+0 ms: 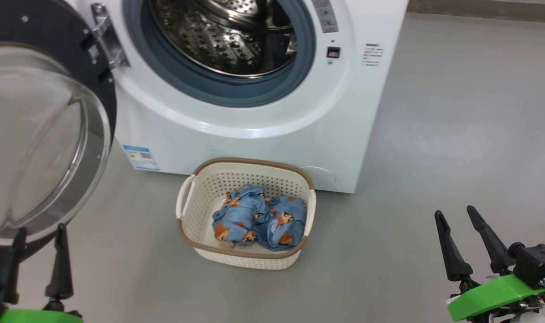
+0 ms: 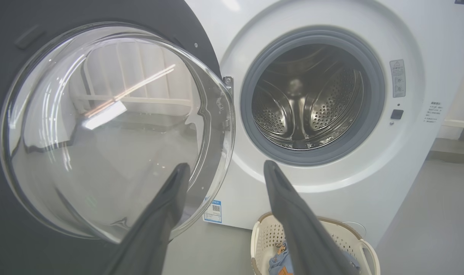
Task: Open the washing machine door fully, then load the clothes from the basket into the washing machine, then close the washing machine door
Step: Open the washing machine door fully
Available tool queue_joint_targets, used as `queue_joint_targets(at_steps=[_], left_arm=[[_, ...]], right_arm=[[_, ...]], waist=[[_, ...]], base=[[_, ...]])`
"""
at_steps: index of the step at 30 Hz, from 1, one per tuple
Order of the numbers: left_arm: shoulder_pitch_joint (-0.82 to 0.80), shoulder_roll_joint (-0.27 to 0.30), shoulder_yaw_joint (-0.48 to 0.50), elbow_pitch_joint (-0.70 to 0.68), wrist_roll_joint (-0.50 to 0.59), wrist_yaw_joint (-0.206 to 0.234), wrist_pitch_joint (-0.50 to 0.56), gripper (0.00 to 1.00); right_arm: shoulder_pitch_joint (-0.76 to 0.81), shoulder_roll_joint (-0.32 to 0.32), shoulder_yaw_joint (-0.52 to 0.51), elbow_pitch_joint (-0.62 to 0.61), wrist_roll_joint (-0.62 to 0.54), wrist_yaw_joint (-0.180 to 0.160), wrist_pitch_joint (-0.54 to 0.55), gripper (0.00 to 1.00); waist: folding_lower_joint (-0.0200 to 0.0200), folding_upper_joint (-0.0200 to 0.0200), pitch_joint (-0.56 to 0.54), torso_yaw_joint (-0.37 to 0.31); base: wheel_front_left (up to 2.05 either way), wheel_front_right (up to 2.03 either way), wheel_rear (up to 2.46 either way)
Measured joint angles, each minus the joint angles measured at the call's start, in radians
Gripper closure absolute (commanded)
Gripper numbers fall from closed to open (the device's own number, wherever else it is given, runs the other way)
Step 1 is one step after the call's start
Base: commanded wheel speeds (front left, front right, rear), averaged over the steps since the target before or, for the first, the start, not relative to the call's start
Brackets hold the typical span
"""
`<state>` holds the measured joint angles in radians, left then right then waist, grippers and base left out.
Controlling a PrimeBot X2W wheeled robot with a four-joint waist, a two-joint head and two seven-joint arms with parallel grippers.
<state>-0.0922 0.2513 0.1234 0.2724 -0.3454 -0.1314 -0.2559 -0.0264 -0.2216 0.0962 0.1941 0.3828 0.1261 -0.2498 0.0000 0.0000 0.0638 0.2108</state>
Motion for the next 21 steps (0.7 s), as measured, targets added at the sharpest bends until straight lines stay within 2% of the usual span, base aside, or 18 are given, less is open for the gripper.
queue_joint_targets(at_steps=[21], left_arm=[[0.038, -0.036, -0.131, -0.093, -0.024, 0.000, 0.000, 0.00]], right_arm=[[0.000, 0.006, -0.007, -0.001, 0.000, 0.000, 0.000, 0.00]], waist=[[0.0000, 0.0000, -0.003, -0.196]], base=[[0.00, 0.00, 0.00]])
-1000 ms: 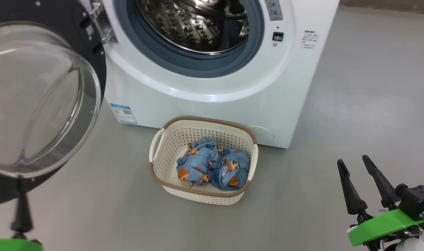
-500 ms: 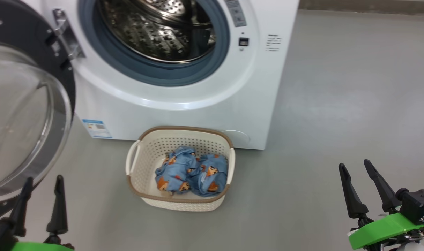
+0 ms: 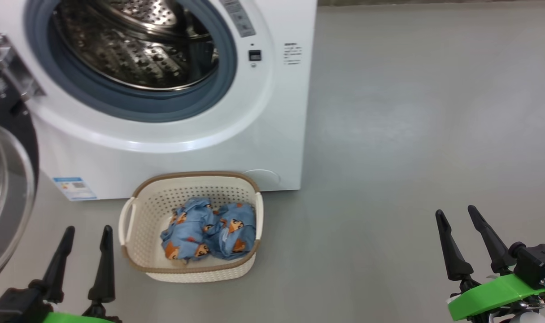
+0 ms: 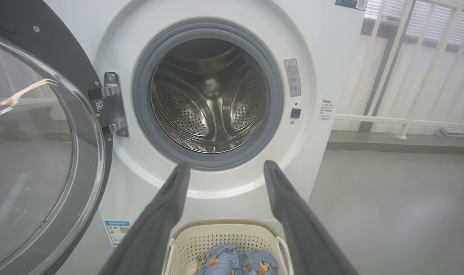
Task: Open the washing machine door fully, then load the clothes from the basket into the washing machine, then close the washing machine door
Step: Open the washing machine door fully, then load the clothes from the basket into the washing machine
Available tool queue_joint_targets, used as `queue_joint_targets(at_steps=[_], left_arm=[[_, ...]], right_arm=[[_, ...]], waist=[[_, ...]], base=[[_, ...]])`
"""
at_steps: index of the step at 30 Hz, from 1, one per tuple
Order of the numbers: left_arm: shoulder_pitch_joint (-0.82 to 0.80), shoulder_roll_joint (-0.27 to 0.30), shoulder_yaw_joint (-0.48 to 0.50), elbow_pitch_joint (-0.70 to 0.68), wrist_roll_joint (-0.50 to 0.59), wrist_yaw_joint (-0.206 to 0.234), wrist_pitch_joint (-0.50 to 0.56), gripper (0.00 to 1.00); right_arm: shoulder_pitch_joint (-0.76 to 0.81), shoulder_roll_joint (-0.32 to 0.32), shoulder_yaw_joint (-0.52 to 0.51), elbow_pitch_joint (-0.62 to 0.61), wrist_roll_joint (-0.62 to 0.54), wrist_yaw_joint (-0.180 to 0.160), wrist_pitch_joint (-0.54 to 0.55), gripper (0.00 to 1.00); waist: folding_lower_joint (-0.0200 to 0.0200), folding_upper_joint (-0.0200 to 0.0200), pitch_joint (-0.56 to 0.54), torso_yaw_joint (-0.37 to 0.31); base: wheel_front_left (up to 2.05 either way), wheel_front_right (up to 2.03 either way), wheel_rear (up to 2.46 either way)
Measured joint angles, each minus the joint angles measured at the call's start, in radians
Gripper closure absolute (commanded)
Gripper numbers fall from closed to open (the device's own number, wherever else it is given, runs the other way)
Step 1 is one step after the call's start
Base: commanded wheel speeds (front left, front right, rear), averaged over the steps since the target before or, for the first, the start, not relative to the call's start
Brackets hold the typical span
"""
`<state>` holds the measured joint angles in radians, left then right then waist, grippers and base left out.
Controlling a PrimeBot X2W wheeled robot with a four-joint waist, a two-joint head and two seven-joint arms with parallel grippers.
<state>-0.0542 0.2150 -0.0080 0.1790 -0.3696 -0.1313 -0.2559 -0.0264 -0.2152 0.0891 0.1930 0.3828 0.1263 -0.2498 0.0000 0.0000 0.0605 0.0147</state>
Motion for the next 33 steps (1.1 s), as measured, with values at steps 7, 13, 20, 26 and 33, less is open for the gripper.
queue_joint_targets(at_steps=[7, 13, 20, 26, 33], left_arm=[[0.001, -0.013, -0.028, 0.001, -0.011, 0.000, 0.000, 0.00], [0.001, -0.019, -0.037, 0.001, -0.011, 0.000, 0.000, 0.00], [0.025, -0.029, -0.042, 0.001, -0.018, 0.000, 0.000, 0.00], [0.030, -0.031, -0.043, 0.008, -0.035, 0.000, 0.000, 0.00], [0.030, -0.035, -0.046, 0.025, -0.062, 0.000, 0.000, 0.00]], right_arm=[[0.000, 0.001, -0.001, 0.000, 0.000, 0.000, 0.000, 0.00], [0.000, 0.001, -0.002, 0.000, 0.000, 0.000, 0.000, 0.00], [0.000, 0.001, -0.002, 0.001, 0.000, 0.000, 0.000, 0.00], [0.000, 0.001, -0.007, 0.001, 0.000, 0.000, 0.000, 0.00], [0.000, 0.003, -0.021, 0.000, 0.000, 0.000, 0.000, 0.00]], waist=[[0.0000, 0.0000, 0.008, -0.053], [0.0000, 0.0000, 0.010, -0.081], [0.0000, 0.0000, 0.004, -0.098], [-0.0001, 0.0000, 0.008, -0.100], [0.0000, 0.0000, 0.016, -0.098]], base=[[0.00, 0.00, 0.00], [0.00, 0.00, 0.00], [0.00, 0.00, 0.00], [0.00, 0.00, 0.00], [0.00, 0.00, 0.00]])
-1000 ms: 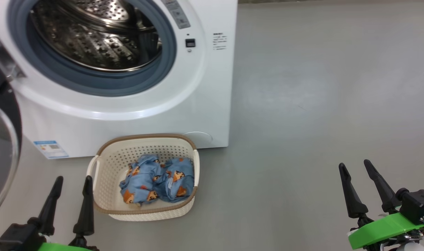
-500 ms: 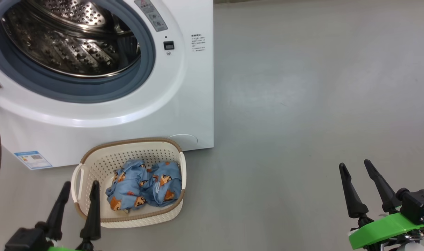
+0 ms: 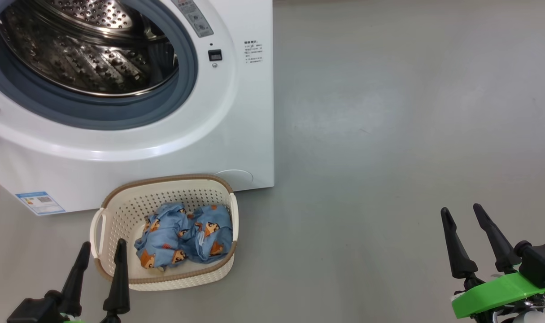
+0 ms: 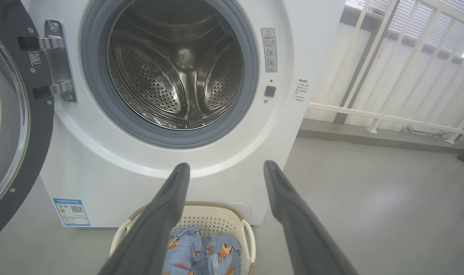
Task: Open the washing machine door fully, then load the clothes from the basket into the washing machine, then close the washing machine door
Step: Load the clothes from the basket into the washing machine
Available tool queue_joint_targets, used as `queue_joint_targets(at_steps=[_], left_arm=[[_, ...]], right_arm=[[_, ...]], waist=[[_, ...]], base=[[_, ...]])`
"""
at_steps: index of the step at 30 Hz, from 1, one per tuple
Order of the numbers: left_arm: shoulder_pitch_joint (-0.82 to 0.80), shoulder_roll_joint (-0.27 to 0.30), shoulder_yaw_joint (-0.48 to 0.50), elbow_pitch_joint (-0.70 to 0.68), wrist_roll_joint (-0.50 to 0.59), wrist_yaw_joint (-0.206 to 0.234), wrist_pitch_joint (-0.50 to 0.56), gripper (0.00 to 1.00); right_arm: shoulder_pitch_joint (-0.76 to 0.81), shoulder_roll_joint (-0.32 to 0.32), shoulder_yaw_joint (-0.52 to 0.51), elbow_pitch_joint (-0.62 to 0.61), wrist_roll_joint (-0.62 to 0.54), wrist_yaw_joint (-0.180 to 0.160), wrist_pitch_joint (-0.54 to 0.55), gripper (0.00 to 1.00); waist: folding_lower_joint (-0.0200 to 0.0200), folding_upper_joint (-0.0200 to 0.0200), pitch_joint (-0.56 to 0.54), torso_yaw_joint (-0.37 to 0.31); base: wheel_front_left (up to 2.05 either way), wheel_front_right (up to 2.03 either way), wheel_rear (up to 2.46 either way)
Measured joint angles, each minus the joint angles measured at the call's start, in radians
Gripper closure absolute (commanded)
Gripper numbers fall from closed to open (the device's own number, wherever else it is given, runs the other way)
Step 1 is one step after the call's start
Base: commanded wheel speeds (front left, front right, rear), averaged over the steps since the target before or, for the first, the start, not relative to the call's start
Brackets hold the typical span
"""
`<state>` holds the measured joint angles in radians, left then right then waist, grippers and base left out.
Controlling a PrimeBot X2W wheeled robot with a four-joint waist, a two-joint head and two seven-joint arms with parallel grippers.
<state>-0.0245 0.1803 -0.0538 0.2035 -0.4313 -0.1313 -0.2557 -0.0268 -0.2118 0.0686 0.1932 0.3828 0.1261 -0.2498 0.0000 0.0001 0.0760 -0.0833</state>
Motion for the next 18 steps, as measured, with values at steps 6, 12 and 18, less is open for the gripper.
queue_joint_targets(at_steps=[6, 12, 18], left_arm=[[-0.001, -0.001, -0.004, 0.003, 0.000, 0.000, 0.000, 0.00], [-0.007, -0.002, -0.006, 0.003, -0.001, 0.000, 0.000, 0.00], [-0.014, -0.001, -0.010, 0.003, -0.001, 0.000, 0.000, 0.00]], right_arm=[[0.000, 0.002, -0.002, -0.001, 0.000, 0.000, 0.000, 0.00], [-0.001, 0.004, -0.002, -0.001, 0.000, 0.000, 0.000, 0.00], [-0.001, 0.007, -0.002, -0.003, 0.000, 0.000, 0.000, 0.00]], waist=[[0.0000, 0.0000, 0.006, 0.005], [0.0000, 0.0000, 0.008, 0.010], [0.0000, 0.0000, 0.012, 0.015]], base=[[0.14, -0.51, 0.37], [0.45, -1.35, 0.91], [0.60, -1.41, 0.82]])
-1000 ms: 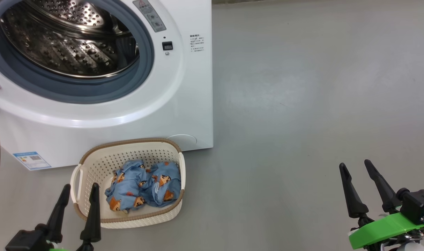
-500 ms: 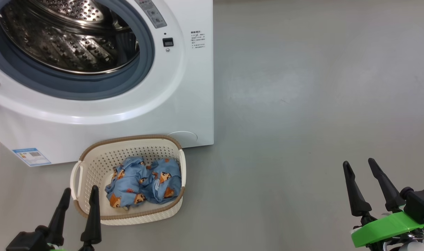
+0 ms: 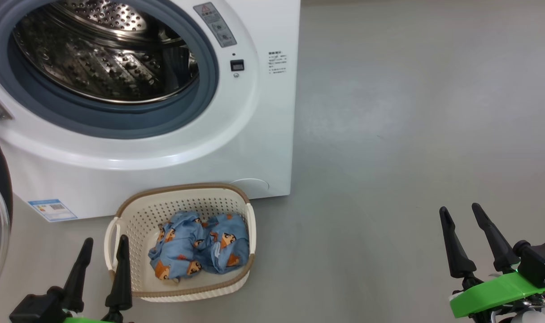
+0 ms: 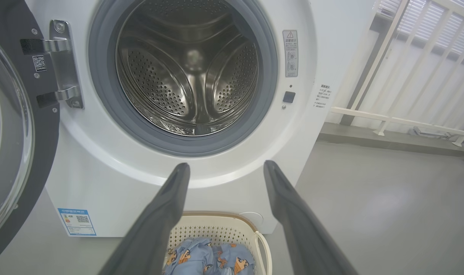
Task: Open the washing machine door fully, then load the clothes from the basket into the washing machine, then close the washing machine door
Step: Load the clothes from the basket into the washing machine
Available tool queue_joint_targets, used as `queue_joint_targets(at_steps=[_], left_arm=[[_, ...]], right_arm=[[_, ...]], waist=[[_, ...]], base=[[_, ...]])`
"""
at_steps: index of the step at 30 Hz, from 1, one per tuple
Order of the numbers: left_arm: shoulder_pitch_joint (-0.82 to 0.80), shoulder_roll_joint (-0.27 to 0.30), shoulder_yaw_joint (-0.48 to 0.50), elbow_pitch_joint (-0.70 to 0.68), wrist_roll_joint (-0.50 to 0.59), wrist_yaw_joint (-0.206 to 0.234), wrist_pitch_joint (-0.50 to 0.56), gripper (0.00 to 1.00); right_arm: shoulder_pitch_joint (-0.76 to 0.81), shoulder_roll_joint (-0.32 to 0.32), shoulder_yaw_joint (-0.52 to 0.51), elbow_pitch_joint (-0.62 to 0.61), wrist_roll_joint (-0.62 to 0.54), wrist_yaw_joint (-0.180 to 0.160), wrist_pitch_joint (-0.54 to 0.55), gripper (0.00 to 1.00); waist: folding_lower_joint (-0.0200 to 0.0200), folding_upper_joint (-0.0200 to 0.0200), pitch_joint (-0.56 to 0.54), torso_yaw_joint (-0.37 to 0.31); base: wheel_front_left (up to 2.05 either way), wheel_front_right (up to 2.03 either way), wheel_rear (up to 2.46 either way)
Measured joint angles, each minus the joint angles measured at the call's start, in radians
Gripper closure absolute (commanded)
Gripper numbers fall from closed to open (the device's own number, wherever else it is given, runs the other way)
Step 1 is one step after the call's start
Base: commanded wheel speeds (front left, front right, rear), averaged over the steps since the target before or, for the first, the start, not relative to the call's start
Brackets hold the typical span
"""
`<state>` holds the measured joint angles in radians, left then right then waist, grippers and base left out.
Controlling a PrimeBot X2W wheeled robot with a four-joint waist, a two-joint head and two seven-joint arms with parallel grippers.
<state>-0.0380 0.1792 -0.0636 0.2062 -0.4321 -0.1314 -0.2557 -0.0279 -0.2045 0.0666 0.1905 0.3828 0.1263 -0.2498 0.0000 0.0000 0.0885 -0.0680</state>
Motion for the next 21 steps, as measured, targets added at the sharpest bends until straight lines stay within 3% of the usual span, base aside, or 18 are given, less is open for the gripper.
queue_joint_targets(at_steps=[9, 21], left_arm=[[-0.004, 0.000, -0.002, -0.003, 0.001, 0.000, 0.000, 0.00], [-0.004, -0.009, -0.012, 0.018, 0.011, 0.000, 0.000, 0.00]], right_arm=[[-0.001, 0.004, 0.001, 0.000, 0.000, 0.000, 0.000, 0.00], [-0.003, 0.007, 0.003, -0.001, 0.000, 0.000, 0.000, 0.00]], waist=[[0.0000, 0.0001, 0.005, 0.003], [0.0000, 0.0000, 0.016, 0.001]], base=[[0.69, -1.20, 0.51], [0.11, -0.11, 0.00]])
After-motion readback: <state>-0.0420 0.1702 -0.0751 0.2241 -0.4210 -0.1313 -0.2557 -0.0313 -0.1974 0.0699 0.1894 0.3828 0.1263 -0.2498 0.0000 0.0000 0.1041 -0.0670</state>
